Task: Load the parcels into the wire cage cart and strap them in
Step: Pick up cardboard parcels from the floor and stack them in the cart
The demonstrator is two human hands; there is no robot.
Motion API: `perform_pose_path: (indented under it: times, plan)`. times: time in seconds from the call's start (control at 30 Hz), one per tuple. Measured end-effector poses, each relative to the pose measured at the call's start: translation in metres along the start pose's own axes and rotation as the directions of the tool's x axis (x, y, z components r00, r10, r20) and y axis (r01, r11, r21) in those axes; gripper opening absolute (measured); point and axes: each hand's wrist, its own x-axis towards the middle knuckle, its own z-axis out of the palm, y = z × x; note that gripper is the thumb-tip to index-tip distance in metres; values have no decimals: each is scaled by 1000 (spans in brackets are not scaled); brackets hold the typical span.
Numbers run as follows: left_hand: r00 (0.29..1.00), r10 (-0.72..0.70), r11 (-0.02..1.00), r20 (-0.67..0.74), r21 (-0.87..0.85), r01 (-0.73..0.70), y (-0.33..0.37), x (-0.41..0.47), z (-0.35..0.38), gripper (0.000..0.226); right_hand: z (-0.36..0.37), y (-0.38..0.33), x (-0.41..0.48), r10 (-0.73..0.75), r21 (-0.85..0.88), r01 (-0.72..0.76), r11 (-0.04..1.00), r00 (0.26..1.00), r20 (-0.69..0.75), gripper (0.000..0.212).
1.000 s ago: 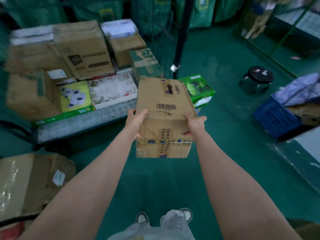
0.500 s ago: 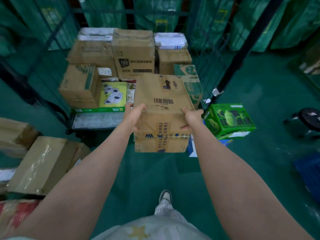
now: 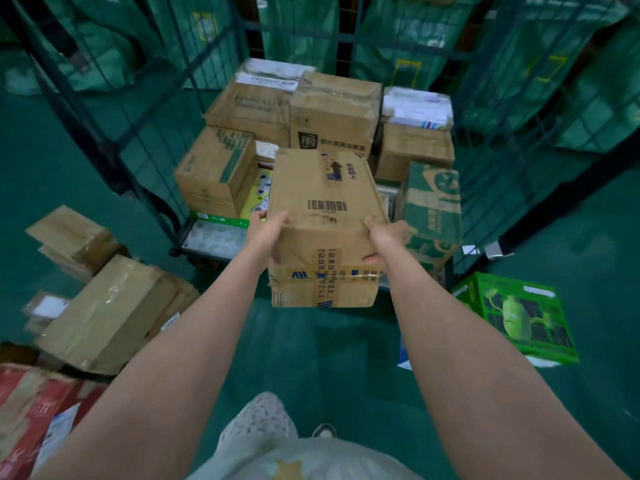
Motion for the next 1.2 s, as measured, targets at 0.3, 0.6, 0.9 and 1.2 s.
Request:
perform_pose_path:
  times: [0.3, 0.6, 0.9, 1.2]
  plan:
    - [998, 0, 1000, -57, -7, -1, 30, 74, -25, 46, 67, -45, 45, 9, -26, -7, 1000, 997, 76, 59]
    - [997, -38, 999, -61, 32, 40, 75, 187, -67, 53, 156, -98, 95, 47, -16, -46, 999, 997, 63, 58]
    - [992, -121, 991, -38, 51, 123, 93, 276, -85, 51, 221, -122, 144, 143, -68, -140, 988, 989, 28, 51]
    - [981, -187, 979, -46, 71, 190, 100, 368, -66, 43, 262, -132, 225, 214, -49, -211, 976, 976, 49, 59]
